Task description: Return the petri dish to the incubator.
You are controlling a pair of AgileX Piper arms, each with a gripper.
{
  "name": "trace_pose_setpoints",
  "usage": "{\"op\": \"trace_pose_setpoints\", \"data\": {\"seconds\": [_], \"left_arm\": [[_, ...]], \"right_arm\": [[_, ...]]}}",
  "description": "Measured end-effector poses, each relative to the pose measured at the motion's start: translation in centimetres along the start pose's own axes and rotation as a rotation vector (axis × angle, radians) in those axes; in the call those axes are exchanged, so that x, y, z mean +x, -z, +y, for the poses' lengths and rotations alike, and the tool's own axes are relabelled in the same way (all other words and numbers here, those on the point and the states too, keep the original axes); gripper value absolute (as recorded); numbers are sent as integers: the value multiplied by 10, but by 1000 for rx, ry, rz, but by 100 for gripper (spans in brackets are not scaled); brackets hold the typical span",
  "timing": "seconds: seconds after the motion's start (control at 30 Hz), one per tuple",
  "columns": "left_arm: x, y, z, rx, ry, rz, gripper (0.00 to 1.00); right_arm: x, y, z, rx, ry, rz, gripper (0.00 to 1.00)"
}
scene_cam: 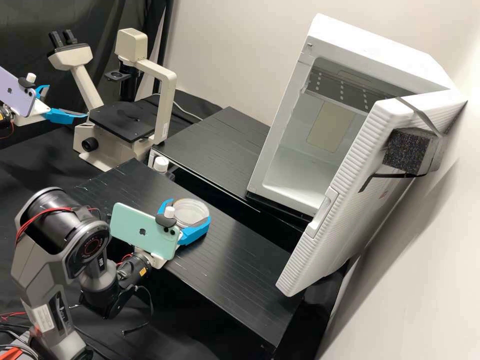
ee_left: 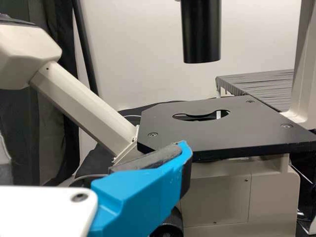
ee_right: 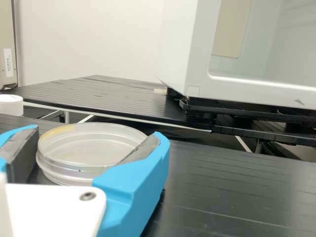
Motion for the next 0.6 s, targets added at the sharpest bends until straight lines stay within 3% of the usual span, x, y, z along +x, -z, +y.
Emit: {"op": "trace_pose_setpoints", "data": {"seconds": [0.37, 0.6], "left_arm": [[0, 0, 0, 0, 0, 0, 100], [0, 0, 0, 0, 0, 0, 100]], "right_arm": [[0, -1, 1, 7, 2, 1, 0], [-7, -9, 17, 7, -32, -11, 0]]}}
